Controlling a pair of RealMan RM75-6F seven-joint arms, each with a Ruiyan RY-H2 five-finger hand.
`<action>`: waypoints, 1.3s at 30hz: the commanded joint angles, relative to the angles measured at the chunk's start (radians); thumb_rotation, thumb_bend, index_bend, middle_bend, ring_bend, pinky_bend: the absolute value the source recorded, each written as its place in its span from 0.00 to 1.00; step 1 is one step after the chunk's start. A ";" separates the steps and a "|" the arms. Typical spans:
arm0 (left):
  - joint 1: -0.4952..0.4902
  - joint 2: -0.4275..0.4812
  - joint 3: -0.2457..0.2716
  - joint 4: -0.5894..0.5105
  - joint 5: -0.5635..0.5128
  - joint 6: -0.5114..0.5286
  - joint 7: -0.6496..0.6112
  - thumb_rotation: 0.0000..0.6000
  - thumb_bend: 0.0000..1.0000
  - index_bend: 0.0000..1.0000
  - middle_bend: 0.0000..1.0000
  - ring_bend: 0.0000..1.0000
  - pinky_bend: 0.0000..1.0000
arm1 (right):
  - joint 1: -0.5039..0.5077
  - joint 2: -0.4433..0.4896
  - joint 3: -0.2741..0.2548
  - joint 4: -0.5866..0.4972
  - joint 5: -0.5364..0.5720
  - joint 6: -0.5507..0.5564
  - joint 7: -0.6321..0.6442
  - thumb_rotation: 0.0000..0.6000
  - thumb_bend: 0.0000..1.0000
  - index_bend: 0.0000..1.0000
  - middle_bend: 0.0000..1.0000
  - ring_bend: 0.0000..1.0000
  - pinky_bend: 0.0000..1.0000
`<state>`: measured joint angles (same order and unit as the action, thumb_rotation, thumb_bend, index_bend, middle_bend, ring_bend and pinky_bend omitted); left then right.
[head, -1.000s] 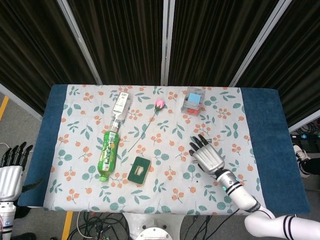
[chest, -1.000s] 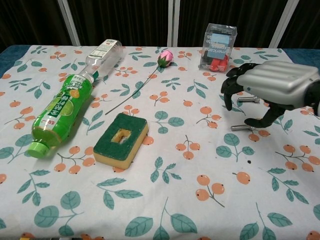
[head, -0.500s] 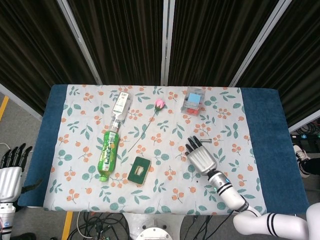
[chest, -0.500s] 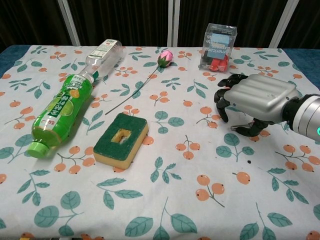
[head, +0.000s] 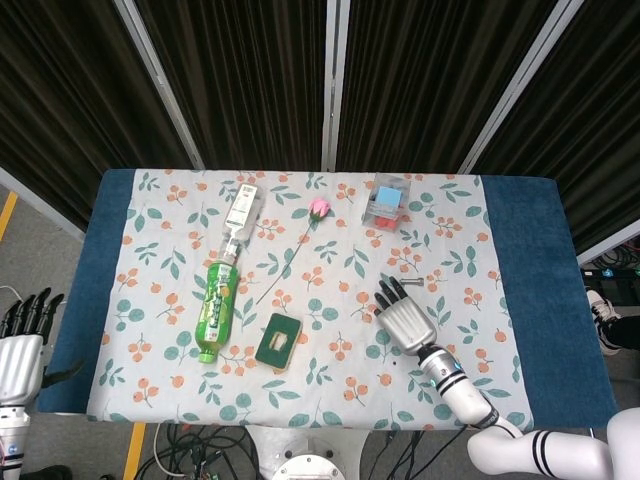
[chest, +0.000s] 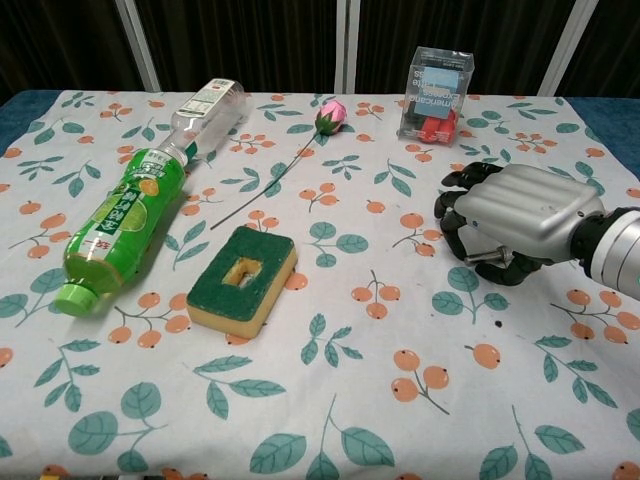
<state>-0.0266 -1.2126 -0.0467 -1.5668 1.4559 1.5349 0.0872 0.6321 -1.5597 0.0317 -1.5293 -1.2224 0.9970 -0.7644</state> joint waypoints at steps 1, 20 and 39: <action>0.000 0.000 0.000 0.001 0.000 -0.001 0.000 1.00 0.06 0.10 0.00 0.00 0.00 | -0.004 -0.001 0.002 0.003 -0.006 0.010 0.020 1.00 0.31 0.54 0.21 0.00 0.00; -0.004 -0.003 -0.007 -0.002 -0.007 -0.005 0.020 1.00 0.06 0.10 0.00 0.00 0.00 | -0.045 0.100 0.099 -0.070 0.051 -0.084 0.578 1.00 0.34 0.58 0.23 0.00 0.00; -0.006 -0.003 -0.010 -0.011 -0.017 -0.010 0.033 1.00 0.06 0.10 0.00 0.00 0.00 | -0.037 0.086 0.114 0.027 -0.043 -0.160 0.945 1.00 0.34 0.53 0.22 0.00 0.00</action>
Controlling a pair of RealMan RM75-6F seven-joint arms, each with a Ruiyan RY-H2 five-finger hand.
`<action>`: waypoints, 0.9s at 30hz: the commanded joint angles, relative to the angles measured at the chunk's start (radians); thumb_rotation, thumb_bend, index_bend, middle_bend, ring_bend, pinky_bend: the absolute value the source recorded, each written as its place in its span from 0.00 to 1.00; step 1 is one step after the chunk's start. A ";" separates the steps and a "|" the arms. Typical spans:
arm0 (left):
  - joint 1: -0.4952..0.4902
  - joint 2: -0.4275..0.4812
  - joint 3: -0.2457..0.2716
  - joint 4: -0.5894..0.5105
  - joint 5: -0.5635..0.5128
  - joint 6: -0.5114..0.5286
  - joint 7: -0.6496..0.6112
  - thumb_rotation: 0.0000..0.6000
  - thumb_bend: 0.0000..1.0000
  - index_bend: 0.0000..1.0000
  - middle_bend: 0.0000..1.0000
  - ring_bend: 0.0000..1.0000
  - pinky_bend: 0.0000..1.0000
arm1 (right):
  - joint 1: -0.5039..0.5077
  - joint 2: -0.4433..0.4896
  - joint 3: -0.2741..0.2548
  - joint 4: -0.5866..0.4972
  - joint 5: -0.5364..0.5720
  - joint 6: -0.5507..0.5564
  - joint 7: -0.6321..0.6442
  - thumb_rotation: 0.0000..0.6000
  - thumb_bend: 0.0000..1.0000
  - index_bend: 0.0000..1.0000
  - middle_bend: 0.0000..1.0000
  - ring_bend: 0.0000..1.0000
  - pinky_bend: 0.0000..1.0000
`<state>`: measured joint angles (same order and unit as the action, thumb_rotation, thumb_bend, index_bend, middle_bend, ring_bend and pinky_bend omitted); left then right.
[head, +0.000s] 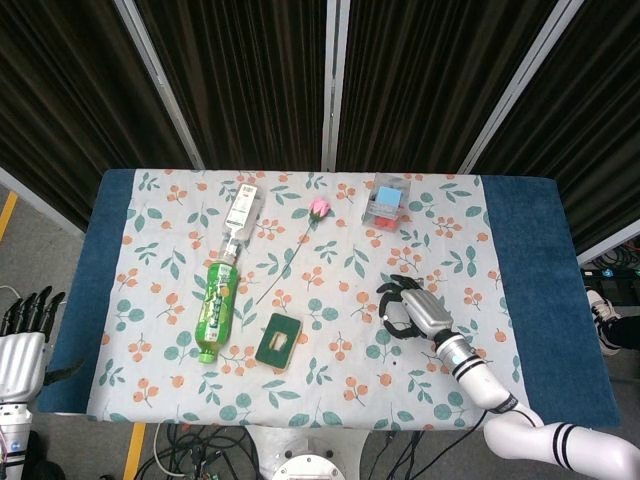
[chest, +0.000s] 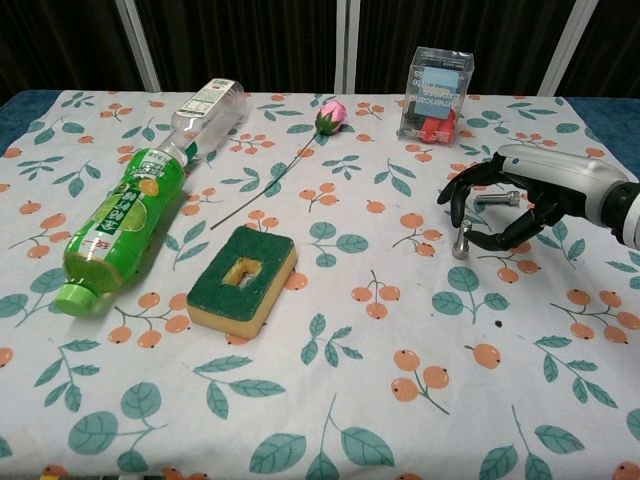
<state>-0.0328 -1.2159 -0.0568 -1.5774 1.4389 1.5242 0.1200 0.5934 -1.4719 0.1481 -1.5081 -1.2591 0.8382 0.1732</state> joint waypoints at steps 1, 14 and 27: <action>0.001 0.000 0.000 0.000 0.000 0.001 -0.001 1.00 0.06 0.10 0.00 0.00 0.00 | 0.001 -0.002 -0.004 0.007 -0.008 0.000 0.012 1.00 0.34 0.51 0.22 0.00 0.00; 0.001 0.001 0.000 -0.001 0.003 0.005 0.002 1.00 0.06 0.10 0.00 0.00 0.00 | -0.005 0.017 -0.016 -0.009 -0.044 0.029 0.029 1.00 0.35 0.40 0.21 0.00 0.00; 0.001 0.003 0.000 -0.004 0.009 0.011 0.003 1.00 0.06 0.10 0.00 0.00 0.00 | 0.021 0.115 0.035 0.020 0.053 0.043 -0.129 1.00 0.35 0.38 0.22 0.00 0.00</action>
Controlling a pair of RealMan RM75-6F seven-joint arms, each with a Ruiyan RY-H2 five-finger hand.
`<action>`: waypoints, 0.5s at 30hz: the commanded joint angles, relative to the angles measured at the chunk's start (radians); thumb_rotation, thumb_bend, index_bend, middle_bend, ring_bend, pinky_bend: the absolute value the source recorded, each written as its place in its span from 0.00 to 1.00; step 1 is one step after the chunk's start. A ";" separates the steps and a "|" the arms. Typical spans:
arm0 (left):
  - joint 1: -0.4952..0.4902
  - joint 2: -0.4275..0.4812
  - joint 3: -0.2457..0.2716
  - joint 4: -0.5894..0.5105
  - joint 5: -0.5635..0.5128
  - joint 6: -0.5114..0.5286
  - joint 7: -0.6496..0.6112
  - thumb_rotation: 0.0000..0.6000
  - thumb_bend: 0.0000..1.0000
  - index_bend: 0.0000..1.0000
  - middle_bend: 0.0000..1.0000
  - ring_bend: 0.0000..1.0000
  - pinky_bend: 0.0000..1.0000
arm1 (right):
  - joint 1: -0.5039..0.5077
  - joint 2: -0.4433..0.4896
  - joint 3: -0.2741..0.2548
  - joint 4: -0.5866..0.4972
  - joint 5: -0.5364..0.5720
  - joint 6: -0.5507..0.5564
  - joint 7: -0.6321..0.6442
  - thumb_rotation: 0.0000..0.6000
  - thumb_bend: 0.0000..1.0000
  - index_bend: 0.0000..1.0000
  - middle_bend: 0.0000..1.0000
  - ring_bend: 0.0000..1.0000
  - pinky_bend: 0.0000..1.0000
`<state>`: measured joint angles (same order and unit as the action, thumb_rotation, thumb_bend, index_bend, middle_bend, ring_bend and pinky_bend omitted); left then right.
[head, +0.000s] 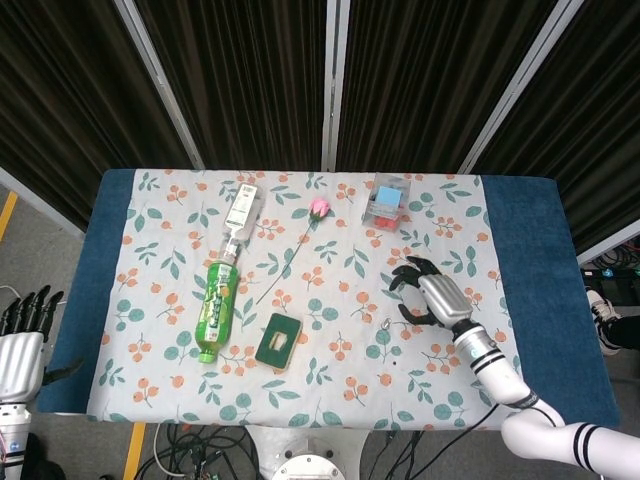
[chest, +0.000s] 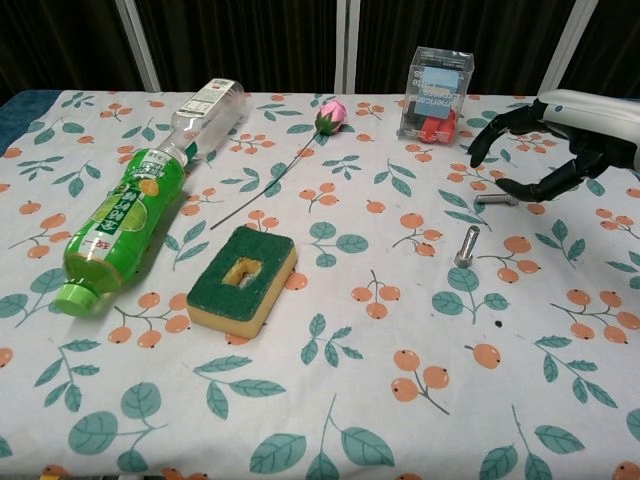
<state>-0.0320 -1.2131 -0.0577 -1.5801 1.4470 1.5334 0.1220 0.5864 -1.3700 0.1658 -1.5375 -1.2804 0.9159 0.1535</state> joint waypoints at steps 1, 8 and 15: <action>0.001 0.001 0.001 -0.002 0.002 0.003 0.002 1.00 0.06 0.10 0.00 0.00 0.00 | 0.037 0.009 0.016 0.063 0.095 -0.042 -0.153 1.00 0.33 0.38 0.22 0.00 0.00; 0.004 0.003 0.003 -0.010 0.001 0.005 0.011 1.00 0.06 0.10 0.00 0.00 0.00 | 0.111 -0.047 0.007 0.119 0.240 -0.080 -0.421 1.00 0.23 0.38 0.21 0.00 0.00; 0.006 0.006 0.003 -0.014 -0.002 0.005 0.012 1.00 0.06 0.10 0.00 0.00 0.00 | 0.173 -0.125 -0.007 0.186 0.342 -0.052 -0.646 1.00 0.25 0.39 0.19 0.00 0.00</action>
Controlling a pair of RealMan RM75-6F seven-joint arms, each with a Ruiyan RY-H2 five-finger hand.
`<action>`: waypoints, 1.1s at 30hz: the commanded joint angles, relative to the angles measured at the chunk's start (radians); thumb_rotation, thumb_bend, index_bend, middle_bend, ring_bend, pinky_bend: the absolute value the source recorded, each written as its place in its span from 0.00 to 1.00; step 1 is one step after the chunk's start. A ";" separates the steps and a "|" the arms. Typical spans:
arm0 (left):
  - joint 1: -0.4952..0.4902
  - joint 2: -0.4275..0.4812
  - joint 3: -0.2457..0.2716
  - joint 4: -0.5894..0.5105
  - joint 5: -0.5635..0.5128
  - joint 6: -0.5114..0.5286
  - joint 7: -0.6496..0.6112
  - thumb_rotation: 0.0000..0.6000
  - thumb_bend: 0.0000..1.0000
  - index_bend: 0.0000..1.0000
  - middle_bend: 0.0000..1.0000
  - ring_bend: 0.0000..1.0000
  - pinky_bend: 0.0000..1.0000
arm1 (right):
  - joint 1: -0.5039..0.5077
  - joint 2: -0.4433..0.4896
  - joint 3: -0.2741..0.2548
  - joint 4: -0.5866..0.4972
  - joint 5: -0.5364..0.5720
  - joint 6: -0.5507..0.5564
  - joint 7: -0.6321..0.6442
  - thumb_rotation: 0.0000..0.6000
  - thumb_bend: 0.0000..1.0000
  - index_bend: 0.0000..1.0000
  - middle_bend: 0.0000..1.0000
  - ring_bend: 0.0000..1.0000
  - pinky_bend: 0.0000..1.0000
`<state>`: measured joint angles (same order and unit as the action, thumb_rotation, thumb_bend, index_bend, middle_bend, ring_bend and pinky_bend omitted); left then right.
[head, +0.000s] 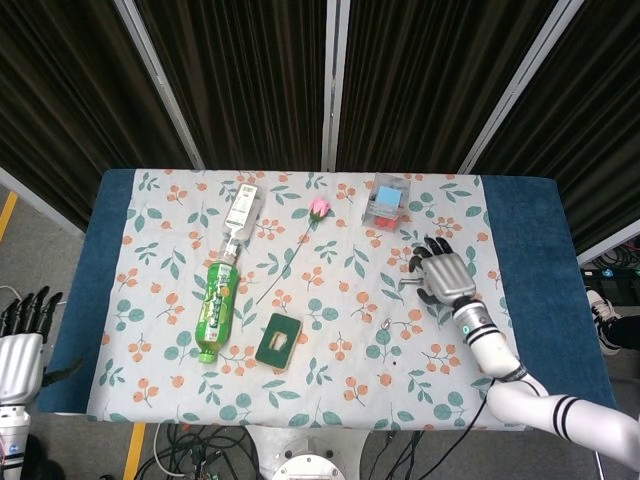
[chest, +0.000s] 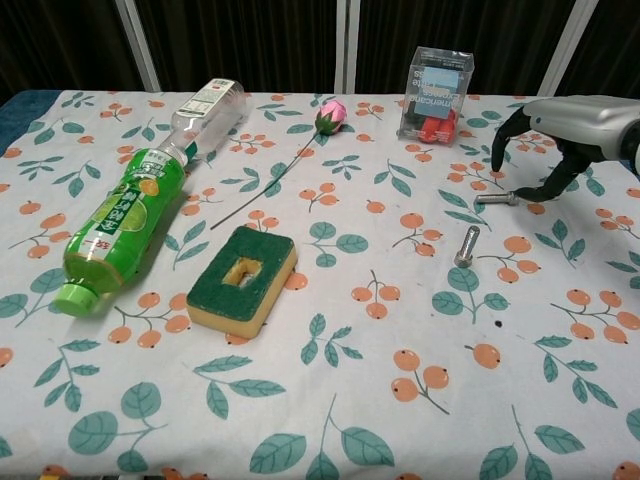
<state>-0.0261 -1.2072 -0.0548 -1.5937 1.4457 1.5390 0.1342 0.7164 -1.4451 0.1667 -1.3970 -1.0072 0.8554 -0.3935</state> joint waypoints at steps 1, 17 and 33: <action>0.001 -0.001 0.000 0.000 -0.001 0.000 -0.001 1.00 0.06 0.10 0.00 0.00 0.00 | 0.049 -0.057 -0.009 0.051 0.080 0.008 -0.116 1.00 0.26 0.39 0.19 0.00 0.00; 0.004 -0.005 0.003 0.011 -0.007 -0.008 -0.015 1.00 0.06 0.10 0.00 0.00 0.00 | 0.084 -0.134 -0.042 0.107 0.106 0.053 -0.251 1.00 0.27 0.46 0.19 0.00 0.00; 0.007 -0.011 0.004 0.022 -0.011 -0.009 -0.025 1.00 0.06 0.10 0.00 0.00 0.00 | 0.091 -0.202 -0.040 0.175 0.097 0.059 -0.263 1.00 0.27 0.51 0.21 0.00 0.00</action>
<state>-0.0192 -1.2182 -0.0513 -1.5722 1.4342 1.5299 0.1099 0.8068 -1.6471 0.1268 -1.2222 -0.9101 0.9148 -0.6566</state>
